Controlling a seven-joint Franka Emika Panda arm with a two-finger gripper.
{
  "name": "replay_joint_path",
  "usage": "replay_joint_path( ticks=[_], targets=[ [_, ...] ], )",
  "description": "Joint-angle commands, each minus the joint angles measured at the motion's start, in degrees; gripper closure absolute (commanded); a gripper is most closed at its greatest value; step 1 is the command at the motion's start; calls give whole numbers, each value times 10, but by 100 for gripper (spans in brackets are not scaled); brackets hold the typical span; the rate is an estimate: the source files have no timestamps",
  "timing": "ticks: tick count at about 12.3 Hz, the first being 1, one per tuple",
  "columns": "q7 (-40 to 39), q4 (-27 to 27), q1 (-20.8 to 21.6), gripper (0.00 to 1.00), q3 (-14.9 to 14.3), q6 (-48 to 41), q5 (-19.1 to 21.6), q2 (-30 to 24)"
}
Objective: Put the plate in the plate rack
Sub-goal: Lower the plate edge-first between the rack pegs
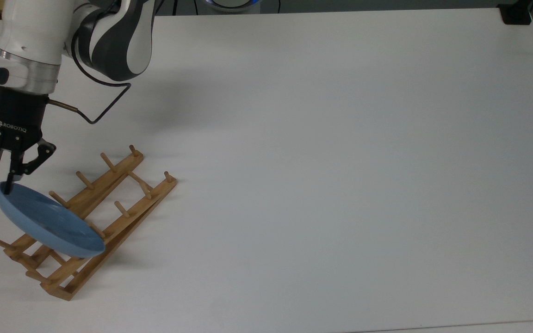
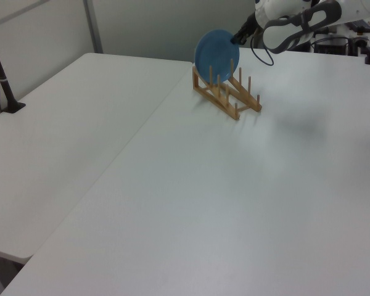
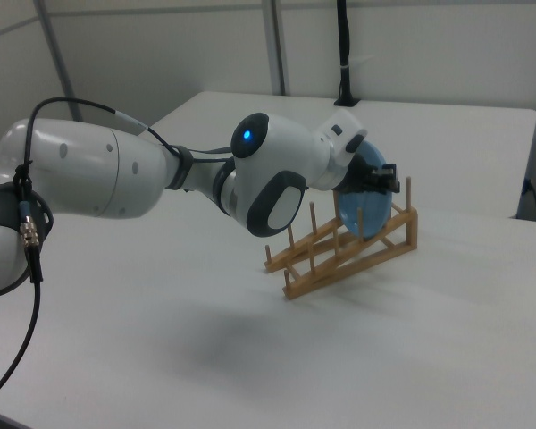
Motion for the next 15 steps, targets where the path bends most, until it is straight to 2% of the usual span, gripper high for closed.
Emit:
replay_joint_path(
  ticks=[1, 4, 6, 8, 12, 14, 15],
  targets=[
    [28, -16, 8, 0, -2, 8, 27, -15],
    [54, -23, 11, 0, 0, 0, 31, -26],
    [58, -56, 16, 0, 0, -66, 31, -67],
    [128, -70, 27, 0, -2, -203, 31, -126],
    [224, -62, 37, 0, 2, -469, 16, -192],
    [301, -62, 51, 0, 18, -563, -23, -212],
    [351, -62, 54, 0, 43, -603, -52, -214]
  ],
)
